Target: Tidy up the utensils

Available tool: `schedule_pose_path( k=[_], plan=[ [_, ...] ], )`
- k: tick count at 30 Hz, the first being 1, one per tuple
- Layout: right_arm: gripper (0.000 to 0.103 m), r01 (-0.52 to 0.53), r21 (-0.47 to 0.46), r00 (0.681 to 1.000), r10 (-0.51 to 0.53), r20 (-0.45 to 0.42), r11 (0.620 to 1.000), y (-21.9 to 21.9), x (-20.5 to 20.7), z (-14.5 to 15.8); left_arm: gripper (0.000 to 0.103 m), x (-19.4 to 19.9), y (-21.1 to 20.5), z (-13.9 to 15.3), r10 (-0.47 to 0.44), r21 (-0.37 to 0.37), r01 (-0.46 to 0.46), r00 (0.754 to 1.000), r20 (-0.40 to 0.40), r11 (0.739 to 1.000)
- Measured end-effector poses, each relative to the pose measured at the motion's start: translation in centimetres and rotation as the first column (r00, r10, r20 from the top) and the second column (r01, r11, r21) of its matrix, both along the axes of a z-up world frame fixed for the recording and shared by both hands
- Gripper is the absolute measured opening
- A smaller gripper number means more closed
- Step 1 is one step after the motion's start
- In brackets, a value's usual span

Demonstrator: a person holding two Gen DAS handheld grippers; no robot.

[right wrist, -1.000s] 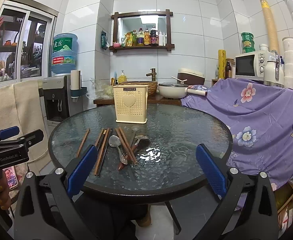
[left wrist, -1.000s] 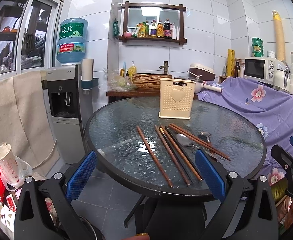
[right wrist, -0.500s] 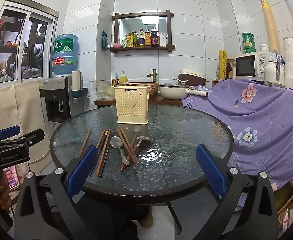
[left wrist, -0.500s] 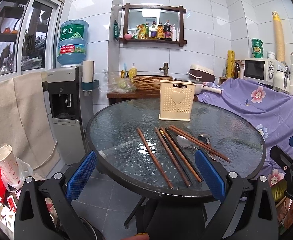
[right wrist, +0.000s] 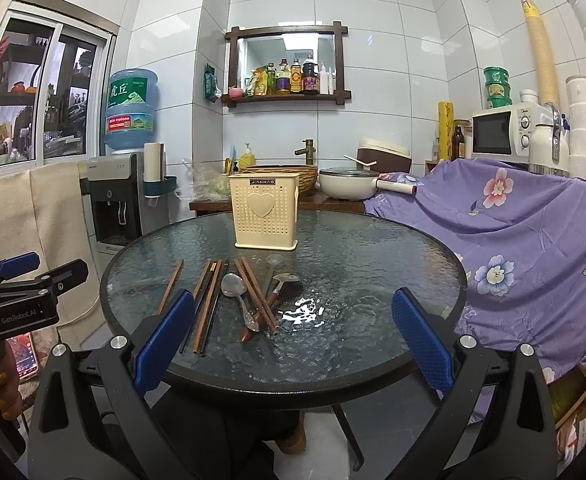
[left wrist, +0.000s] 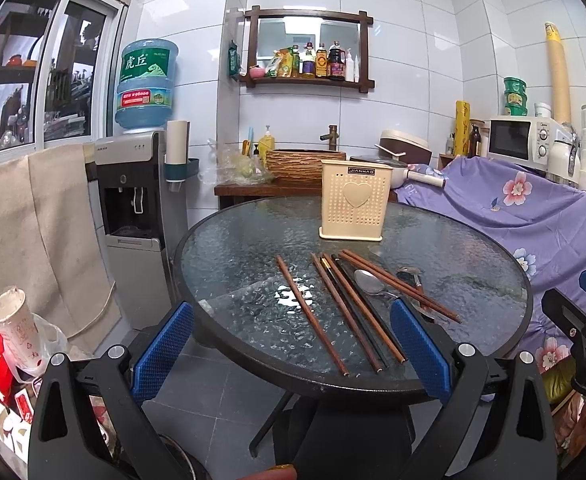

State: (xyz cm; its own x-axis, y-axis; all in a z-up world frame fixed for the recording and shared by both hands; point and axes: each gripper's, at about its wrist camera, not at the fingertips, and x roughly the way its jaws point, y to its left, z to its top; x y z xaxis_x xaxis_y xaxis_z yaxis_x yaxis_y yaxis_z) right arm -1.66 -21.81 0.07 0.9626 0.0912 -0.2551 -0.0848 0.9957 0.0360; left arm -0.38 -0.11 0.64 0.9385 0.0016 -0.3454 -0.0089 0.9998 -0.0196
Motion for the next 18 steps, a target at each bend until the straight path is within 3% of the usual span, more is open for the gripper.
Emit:
schedule_pose_path(
  k=[18],
  plan=[
    [0.097, -0.005, 0.003, 1.0, 0.005, -0.009, 1.0, -0.09, 0.21, -0.01, 0.097, 0.04, 0.07, -0.07, -0.003, 0.0, 0.003, 1.0, -0.002, 1.0]
  ],
)
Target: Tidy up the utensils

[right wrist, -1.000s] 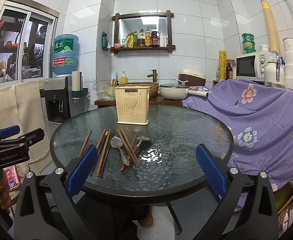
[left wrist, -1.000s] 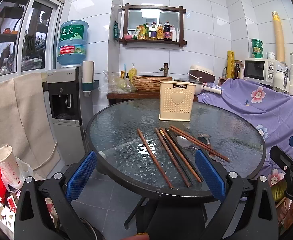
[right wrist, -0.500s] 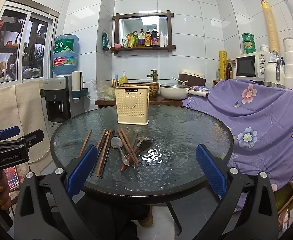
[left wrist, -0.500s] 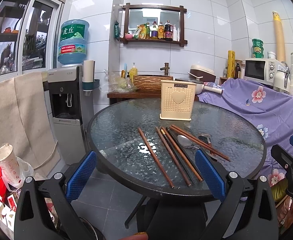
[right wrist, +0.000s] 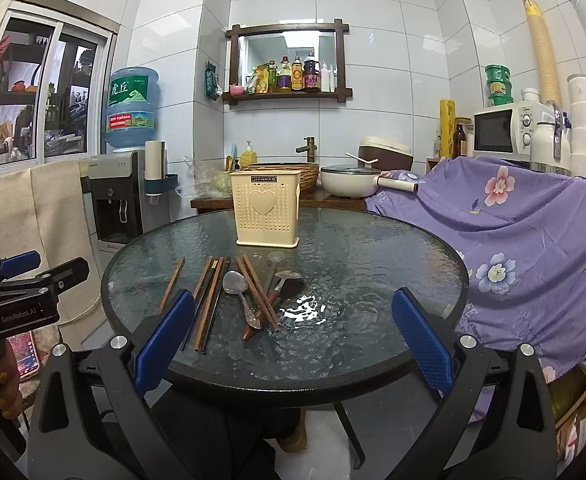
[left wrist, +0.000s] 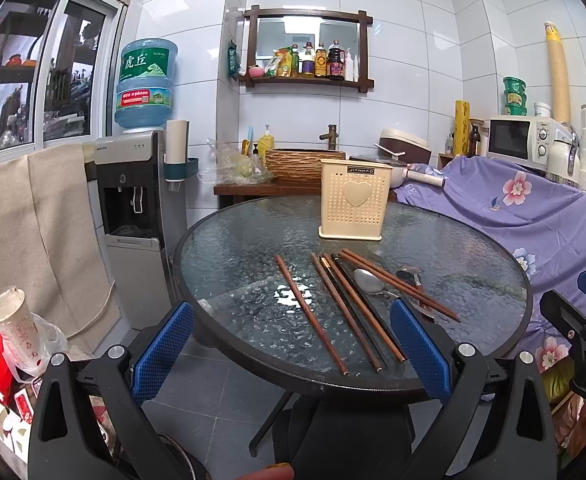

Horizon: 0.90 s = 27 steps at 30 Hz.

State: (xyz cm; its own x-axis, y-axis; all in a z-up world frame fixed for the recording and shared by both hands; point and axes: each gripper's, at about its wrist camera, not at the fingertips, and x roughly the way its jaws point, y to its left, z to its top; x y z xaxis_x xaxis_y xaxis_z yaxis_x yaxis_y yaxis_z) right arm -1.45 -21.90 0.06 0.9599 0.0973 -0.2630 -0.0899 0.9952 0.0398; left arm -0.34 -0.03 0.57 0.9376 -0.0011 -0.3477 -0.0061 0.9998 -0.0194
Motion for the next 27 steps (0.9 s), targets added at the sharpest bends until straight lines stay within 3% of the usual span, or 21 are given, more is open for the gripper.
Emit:
schedule_pose_path(
  k=[13, 21, 27],
  plan=[
    [0.097, -0.002, -0.003, 1.0, 0.002, -0.007, 1.0, 0.0, 0.1, -0.1, 0.097, 0.1, -0.4, -0.2, -0.034, -0.004, 0.034, 0.999, -0.006, 0.999],
    [0.097, -0.046, -0.017, 0.996, 0.045, -0.073, 0.999, 0.2, 1.6, -0.9, 0.097, 2.6, 0.3, -2.1, -0.1, -0.094, 0.085, 0.981, -0.164, 0.992],
    [0.097, -0.117, 0.042, 0.961, 0.124, -0.246, 0.992, -0.8, 6.0, -2.6, 0.095, 6.6, 1.1, -3.6, -0.097, -0.09, 0.073, 0.947, -0.305, 0.993]
  ],
)
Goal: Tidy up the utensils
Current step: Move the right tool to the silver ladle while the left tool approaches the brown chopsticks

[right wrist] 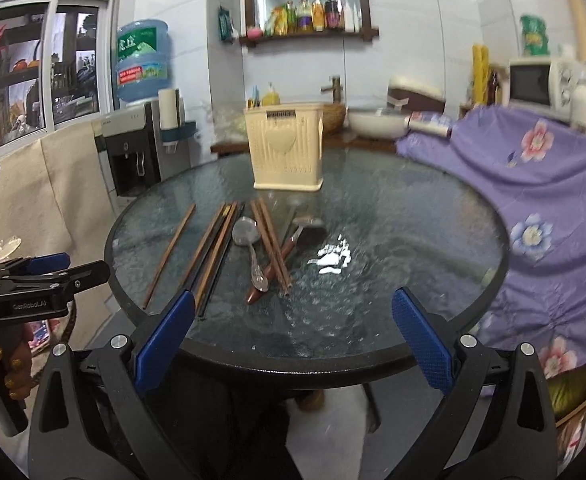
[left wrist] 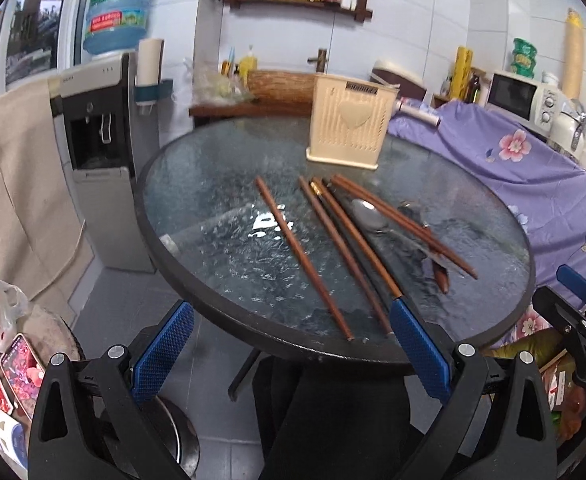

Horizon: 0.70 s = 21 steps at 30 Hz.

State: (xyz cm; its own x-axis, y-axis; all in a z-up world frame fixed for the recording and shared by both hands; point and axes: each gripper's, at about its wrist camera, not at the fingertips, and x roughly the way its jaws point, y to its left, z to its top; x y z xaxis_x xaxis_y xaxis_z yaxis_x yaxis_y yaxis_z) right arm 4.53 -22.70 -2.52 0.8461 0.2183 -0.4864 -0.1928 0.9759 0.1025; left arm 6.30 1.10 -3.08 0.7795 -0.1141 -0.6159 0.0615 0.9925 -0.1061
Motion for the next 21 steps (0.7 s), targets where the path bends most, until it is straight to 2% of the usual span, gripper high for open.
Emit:
schedule_pose_path(
  k=[2, 6, 8, 14, 18, 21],
  plan=[
    [0.097, 0.005, 0.025, 0.998, -0.003, -0.063, 1.0, -0.5, 2.1, -0.5, 0.092, 1.4, 0.2, -0.3, -0.002, 0.011, 0.002, 1.0, -0.025, 1.0],
    [0.097, 0.018, 0.003, 0.993, -0.017, -0.12, 1.0, -0.9, 5.8, -0.4, 0.076, 4.5, 0.0, -0.5, 0.0, 0.087, 0.007, 0.997, -0.078, 0.996],
    [0.097, 0.014, 0.015, 0.989, -0.012, -0.145, 1.0, -0.9, 7.7, 0.1, 0.068, 6.1, 0.1, -0.4, -0.011, 0.089, 0.02, 0.994, -0.108, 0.996],
    [0.094, -0.015, -0.045, 0.985, 0.007, -0.172, 0.999, 0.2, 12.4, 1.0, 0.065, 10.0, 0.8, 0.7, -0.02, 0.101, 0.034, 0.991, -0.131, 0.994],
    [0.087, -0.072, -0.066, 0.979, 0.058, -0.194, 0.995, 1.2, 14.5, 0.8, 0.059, 12.3, 1.4, 0.5, -0.031, 0.081, 0.046, 0.985, -0.169, 0.996],
    [0.086, -0.09, -0.069, 0.968, 0.071, -0.24, 0.994, 1.6, 16.6, 0.2, 0.056, 13.8, 1.6, 0.0, -0.035, 0.071, 0.05, 0.978, -0.204, 0.996]
  ],
)
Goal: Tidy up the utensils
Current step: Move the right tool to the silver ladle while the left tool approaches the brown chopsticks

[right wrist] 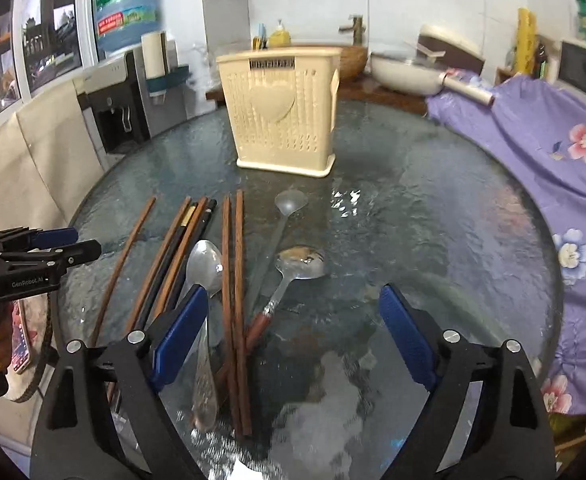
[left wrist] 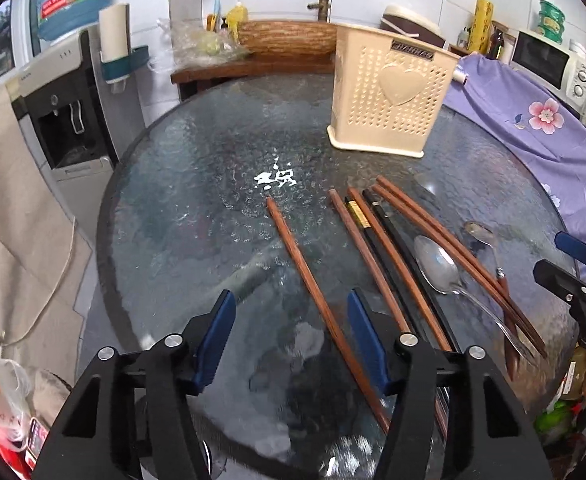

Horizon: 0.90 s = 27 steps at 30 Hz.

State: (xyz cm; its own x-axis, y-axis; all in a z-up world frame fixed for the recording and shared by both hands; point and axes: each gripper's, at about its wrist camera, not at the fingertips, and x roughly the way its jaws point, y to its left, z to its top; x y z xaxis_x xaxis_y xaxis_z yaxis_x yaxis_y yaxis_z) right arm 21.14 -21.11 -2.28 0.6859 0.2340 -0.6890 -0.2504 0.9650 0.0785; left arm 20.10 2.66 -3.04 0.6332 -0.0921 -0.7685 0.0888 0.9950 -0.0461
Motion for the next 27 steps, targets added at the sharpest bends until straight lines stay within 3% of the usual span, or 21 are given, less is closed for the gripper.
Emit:
schedule_pose_path(
  k=[2, 6, 13, 27],
  plan=[
    [0.085, 0.006, 0.011, 0.999, -0.005, -0.054, 1.0, 0.0, 1.5, -0.5, 0.053, 1.2, 0.2, -0.2, -0.001, -0.018, 0.0, 1.0, -0.025, 1.0],
    [0.082, 0.002, -0.03, 0.997, -0.004, -0.082, 1.0, 0.6, 3.3, -1.0, 0.048, 2.8, 0.2, -0.3, -0.001, -0.011, 0.001, 0.999, -0.048, 1.0],
    [0.077, 0.018, -0.005, 0.988, -0.018, -0.155, 1.0, 0.2, 5.1, -2.0, 0.038, 5.7, 0.2, -0.9, 0.0, -0.028, -0.003, 0.995, -0.098, 1.0],
    [0.074, 0.037, -0.045, 0.967, -0.047, -0.249, 0.998, 0.7, 7.3, -3.4, 0.036, 8.1, -1.0, -1.9, -0.014, -0.013, 0.012, 0.99, -0.141, 1.0]
  ],
)
